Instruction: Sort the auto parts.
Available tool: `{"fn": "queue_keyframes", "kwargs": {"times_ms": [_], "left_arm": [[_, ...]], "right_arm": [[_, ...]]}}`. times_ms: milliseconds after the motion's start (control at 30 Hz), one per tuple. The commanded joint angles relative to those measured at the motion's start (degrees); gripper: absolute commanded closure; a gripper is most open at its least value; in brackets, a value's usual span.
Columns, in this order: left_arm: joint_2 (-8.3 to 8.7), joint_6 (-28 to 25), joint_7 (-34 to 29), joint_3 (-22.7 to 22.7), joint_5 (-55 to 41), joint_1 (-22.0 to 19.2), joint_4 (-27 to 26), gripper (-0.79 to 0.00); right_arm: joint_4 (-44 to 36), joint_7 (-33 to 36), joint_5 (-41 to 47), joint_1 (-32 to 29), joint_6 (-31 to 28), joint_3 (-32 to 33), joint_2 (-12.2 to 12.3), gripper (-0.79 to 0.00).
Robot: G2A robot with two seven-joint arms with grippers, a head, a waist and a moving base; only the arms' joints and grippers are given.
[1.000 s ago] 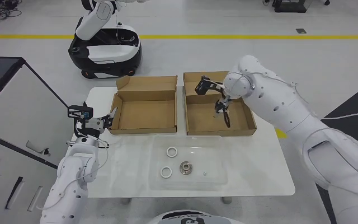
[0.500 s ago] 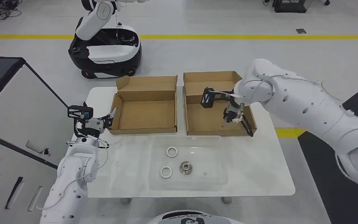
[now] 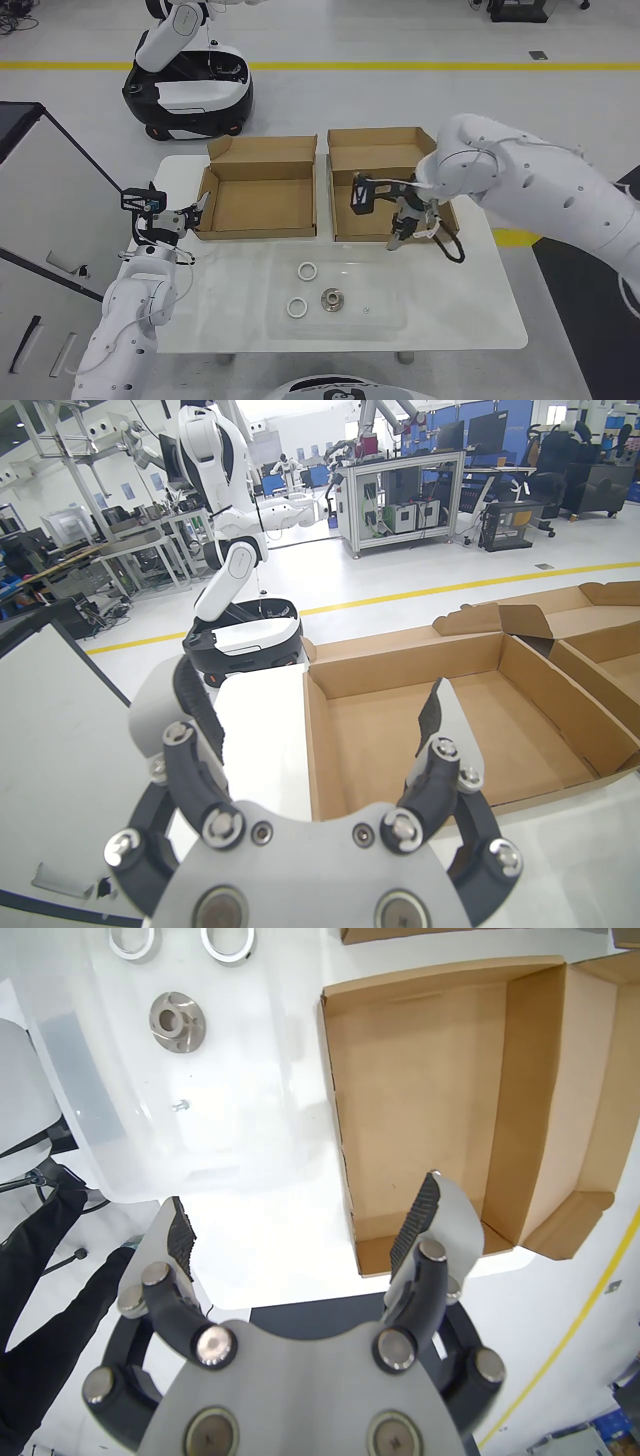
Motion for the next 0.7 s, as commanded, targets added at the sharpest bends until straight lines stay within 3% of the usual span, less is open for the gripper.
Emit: {"fn": "queue_keyframes", "kwargs": {"times_ms": [0,667], "left_arm": [[0.0,0.0,0.0,0.0,0.0,0.0,0.0,-0.785],[0.0,0.0,0.0,0.0,0.0,0.0,0.0,-0.785]], "right_arm": [[-0.79,0.33,0.87,-0.32,0.33,0.0,-0.18,-0.785],[-7.33,7.21,4.69,-4.76,7.18,0.0,-2.53,-0.785]]}}
